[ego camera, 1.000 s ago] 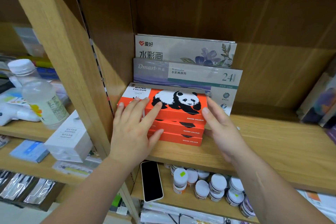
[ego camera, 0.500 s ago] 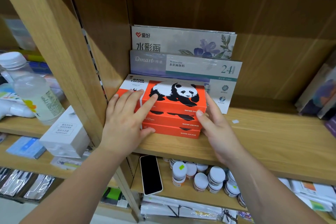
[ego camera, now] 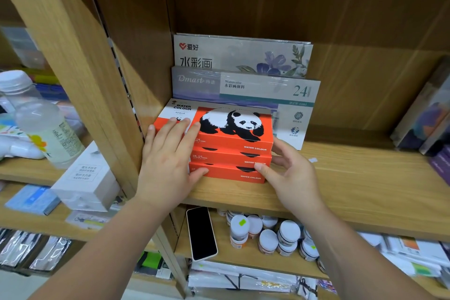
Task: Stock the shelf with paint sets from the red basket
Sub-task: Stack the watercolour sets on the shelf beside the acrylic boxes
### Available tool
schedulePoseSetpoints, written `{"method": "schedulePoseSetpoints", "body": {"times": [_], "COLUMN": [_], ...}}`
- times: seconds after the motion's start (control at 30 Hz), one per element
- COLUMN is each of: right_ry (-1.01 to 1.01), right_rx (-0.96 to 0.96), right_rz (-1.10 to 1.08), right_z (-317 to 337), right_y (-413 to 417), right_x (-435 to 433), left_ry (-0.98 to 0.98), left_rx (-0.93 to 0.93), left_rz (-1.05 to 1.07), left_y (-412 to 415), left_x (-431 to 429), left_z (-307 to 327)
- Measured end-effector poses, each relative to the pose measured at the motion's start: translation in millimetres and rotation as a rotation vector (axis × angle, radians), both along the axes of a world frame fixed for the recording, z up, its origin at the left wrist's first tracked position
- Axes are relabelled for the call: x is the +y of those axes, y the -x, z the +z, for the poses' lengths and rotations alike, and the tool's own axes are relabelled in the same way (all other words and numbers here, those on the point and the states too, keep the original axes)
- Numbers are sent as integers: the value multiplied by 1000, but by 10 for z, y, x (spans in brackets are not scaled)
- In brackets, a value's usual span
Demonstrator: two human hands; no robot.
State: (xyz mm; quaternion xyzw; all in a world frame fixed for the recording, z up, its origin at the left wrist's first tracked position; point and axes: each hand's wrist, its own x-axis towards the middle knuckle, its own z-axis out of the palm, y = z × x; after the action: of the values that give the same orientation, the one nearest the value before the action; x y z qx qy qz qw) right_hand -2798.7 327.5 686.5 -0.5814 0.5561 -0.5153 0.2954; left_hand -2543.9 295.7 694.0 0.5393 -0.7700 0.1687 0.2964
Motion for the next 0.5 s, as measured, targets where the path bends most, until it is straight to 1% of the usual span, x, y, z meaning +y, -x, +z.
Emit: {"method": "schedulePoseSetpoints", "body": {"times": [0.1, 0.27, 0.37, 0.47, 0.5], "right_ry": [-24, -73, -53, -27, -18], "right_rx": [15, 21, 6, 36, 50], "right_rz": [-8, 58, 54, 51, 55], "right_z": [18, 70, 78, 102, 104], "right_y": [10, -20, -24, -13, -11], "right_x": [-11, 4, 30, 18, 5], "left_ry": [27, 69, 99, 216, 215], "left_rx": [-26, -50, 10, 107, 128], "left_rz": [-7, -38, -29, -63, -70], "left_y": [-7, -45, -60, -85, -103], "left_x": [-7, -52, -8, 128, 184], "left_z": [13, 28, -20, -137, -202]}}
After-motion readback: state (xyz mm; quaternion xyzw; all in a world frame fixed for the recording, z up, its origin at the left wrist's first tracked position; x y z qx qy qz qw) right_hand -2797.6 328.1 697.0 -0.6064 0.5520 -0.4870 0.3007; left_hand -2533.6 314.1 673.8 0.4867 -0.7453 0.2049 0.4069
